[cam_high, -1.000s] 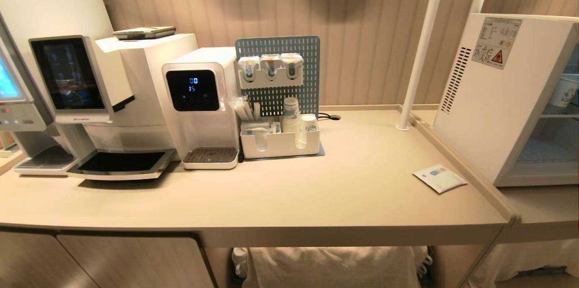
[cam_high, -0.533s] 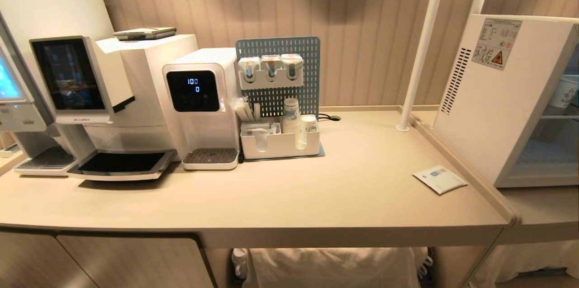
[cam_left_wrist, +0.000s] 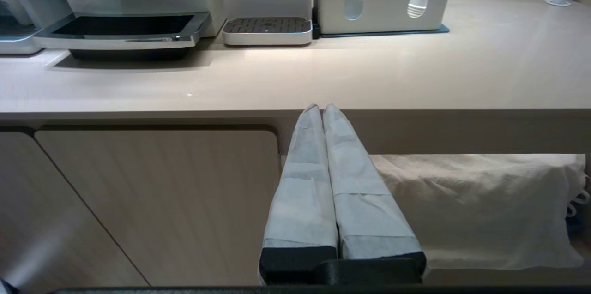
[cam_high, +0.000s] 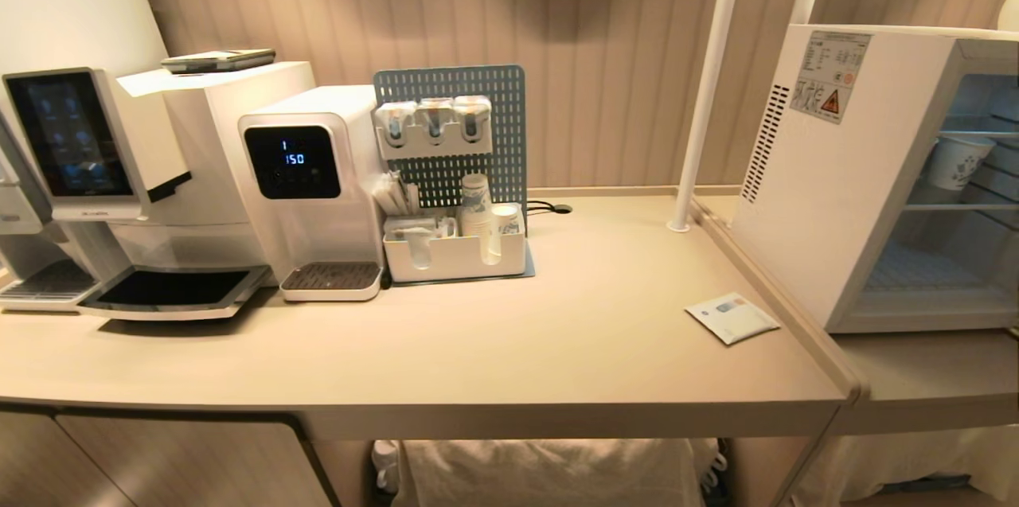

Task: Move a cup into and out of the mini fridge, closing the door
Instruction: Put the yoghurt in the freezer

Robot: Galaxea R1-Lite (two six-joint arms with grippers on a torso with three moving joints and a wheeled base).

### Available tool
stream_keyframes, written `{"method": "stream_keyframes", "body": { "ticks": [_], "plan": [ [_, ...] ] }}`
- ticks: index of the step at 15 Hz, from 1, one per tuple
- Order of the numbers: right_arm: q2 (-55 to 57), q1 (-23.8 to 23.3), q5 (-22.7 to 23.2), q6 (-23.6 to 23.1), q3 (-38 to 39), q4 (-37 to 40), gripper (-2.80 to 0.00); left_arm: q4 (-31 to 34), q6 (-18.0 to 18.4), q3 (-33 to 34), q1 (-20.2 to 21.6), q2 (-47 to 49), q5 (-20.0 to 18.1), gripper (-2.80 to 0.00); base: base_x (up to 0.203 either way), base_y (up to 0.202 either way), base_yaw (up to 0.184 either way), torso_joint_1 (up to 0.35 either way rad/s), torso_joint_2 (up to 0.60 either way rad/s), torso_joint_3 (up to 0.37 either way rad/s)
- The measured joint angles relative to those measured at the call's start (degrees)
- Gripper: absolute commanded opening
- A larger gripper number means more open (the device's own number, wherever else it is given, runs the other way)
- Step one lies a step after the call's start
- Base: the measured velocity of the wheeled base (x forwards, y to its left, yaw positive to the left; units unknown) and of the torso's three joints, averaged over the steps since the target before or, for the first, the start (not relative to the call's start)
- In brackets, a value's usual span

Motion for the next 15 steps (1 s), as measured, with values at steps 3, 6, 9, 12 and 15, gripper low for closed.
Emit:
{"method": "stream_keyframes", "body": {
  "ticks": [3,6,9,12,15],
  "plan": [
    [0.02,0.02,0.05,0.00,0.00,-0.04,-2.80,0.02,0.09,0.00,-0.02,0.00,-0.01,-2.80,0.000,-0.194,0.000,0.003,0.00,0.004],
    [0.05,0.02,0.03,0.01,0.00,0.06,-2.80,0.03,0.16,0.00,0.00,0.00,-0.01,-2.80,0.000,-0.195,0.002,0.004,0.00,0.002],
    [0.07,0.02,0.05,0.01,-0.05,0.06,-2.80,0.02,0.19,0.00,-0.02,0.00,0.01,-2.80,0.000,-0.195,0.000,0.002,0.00,0.001],
    [0.07,0.02,0.05,0.00,-0.05,0.04,-2.80,0.05,0.21,0.00,-0.05,0.00,-0.01,-2.80,0.000,-0.193,0.001,0.004,0.00,0.003],
    [0.07,0.02,0.05,0.00,-0.02,0.06,-2.80,0.05,0.27,0.00,0.00,0.00,-0.01,-2.80,0.000,-0.193,-0.002,0.001,0.00,0.003]
  ]
}}
